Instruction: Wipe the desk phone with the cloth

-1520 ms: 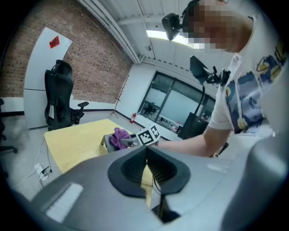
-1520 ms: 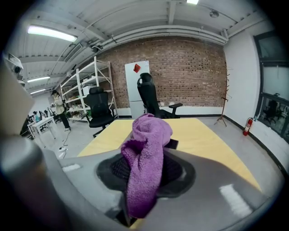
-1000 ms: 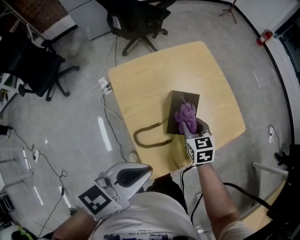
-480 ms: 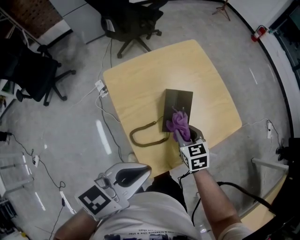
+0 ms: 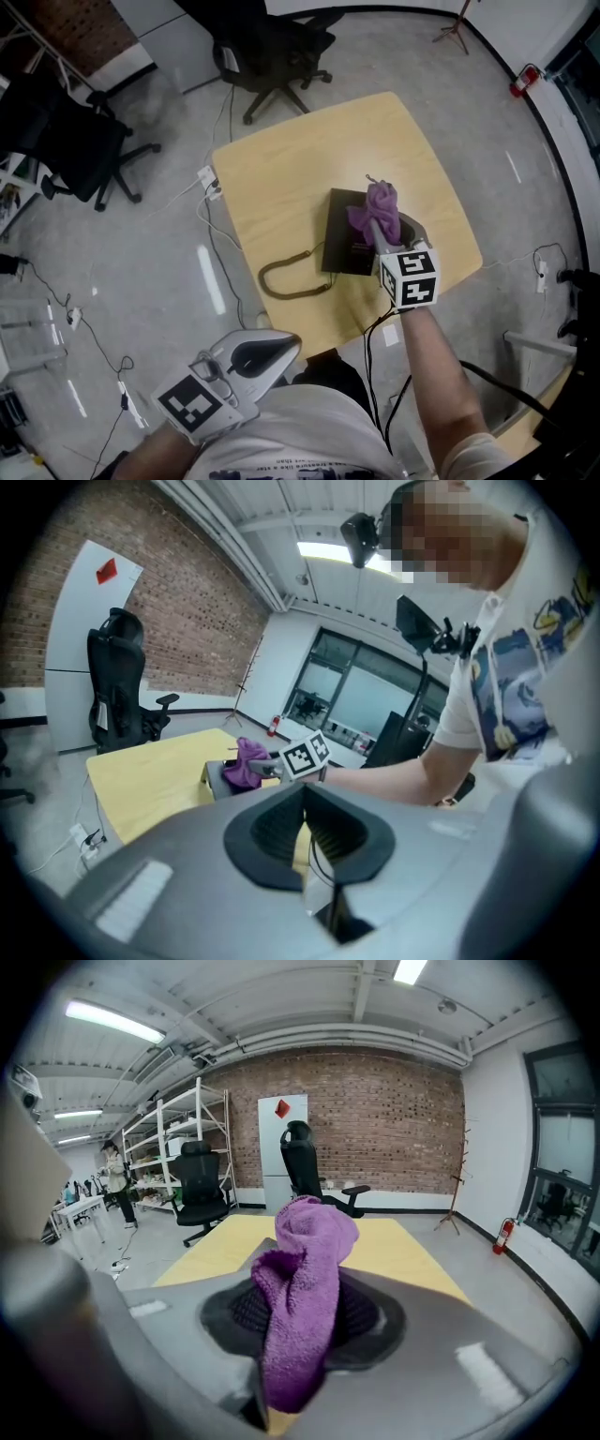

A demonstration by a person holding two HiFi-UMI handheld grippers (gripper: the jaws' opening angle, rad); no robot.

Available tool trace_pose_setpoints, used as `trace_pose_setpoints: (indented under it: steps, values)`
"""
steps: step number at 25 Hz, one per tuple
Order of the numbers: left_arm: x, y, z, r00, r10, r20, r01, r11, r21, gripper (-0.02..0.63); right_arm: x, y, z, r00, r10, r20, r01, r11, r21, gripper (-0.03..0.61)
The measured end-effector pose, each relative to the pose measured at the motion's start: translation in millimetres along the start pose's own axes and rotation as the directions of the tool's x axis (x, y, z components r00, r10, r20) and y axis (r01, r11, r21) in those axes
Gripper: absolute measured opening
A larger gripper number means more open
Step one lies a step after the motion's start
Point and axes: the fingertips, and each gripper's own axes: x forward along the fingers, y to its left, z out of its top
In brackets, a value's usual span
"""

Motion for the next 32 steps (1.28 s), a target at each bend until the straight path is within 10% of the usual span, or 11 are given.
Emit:
trace_pose_setpoints:
  steps: [22, 32]
  values:
    - [24.5, -18.5, -6.5, 0.999, -0.012, -0.041, 0.012, 1.0, 0.004, 0.005, -25.4, 62.2, -104.0, 0.978, 0.141, -0.154, -0.138, 0.99, 0.028, 0.121]
    - [35.7, -23.4, -5.9, 0.998, -0.025, -0.054, 0.026, 1.0, 0.004, 0.005, -49.1, 46.6, -79.1, 0.986, 0.144, -0.081, -0.138, 0.988, 0.071, 0.121]
